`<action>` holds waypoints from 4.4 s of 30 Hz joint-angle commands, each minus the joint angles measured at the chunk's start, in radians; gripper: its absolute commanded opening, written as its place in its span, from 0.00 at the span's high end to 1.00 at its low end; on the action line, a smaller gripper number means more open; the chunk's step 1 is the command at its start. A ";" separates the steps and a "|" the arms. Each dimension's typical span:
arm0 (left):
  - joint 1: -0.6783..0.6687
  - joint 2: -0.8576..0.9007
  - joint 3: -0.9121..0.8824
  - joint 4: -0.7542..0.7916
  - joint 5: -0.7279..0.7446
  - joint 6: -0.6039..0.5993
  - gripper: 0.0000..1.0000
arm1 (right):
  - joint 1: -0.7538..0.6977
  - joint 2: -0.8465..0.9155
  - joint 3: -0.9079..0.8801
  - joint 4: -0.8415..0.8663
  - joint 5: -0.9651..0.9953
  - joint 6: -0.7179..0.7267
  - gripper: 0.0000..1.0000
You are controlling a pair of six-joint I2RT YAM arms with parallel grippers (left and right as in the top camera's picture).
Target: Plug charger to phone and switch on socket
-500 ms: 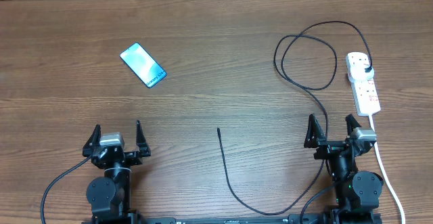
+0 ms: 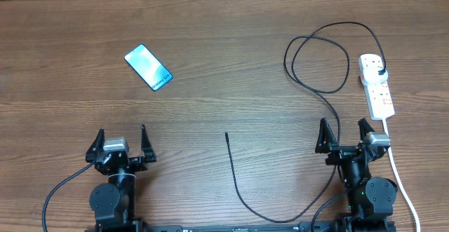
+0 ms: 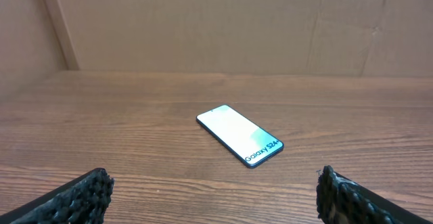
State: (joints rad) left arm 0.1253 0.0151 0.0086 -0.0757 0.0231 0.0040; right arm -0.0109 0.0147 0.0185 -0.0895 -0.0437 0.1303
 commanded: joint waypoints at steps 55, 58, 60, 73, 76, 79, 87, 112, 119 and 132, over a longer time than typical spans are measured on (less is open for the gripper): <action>0.003 -0.010 -0.004 -0.001 0.011 0.016 0.00 | 0.000 -0.011 -0.011 0.006 0.013 -0.003 0.00; 0.003 -0.010 -0.004 -0.001 0.010 0.016 0.00 | 0.000 -0.011 -0.011 0.006 0.013 -0.003 0.00; 0.003 -0.010 -0.004 -0.001 0.010 0.016 0.00 | 0.000 -0.011 -0.011 0.006 0.013 -0.003 0.00; 0.003 -0.010 -0.004 -0.001 -0.003 0.024 0.00 | 0.000 -0.011 -0.011 0.006 0.013 -0.003 0.00; 0.003 -0.010 -0.004 -0.002 -0.014 0.023 0.00 | 0.000 -0.011 -0.011 0.006 0.013 -0.003 0.00; 0.003 -0.010 -0.004 -0.002 -0.014 0.023 0.00 | 0.000 -0.011 -0.011 0.006 0.013 -0.003 0.00; 0.003 -0.010 -0.004 -0.002 -0.014 0.023 0.00 | 0.000 -0.011 -0.011 0.006 0.013 -0.003 0.00; 0.003 -0.010 0.055 -0.057 0.030 0.016 0.00 | 0.000 -0.011 -0.011 0.006 0.013 -0.003 0.00; 0.003 0.024 0.194 -0.198 0.018 0.016 0.00 | 0.000 -0.011 -0.011 0.006 0.013 -0.003 0.00; 0.003 0.447 0.528 -0.233 0.019 -0.015 0.00 | 0.000 -0.011 -0.011 0.006 0.013 -0.003 0.00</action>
State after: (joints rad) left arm 0.1253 0.3672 0.4435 -0.2981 0.0307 0.0029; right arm -0.0109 0.0147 0.0185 -0.0895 -0.0437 0.1303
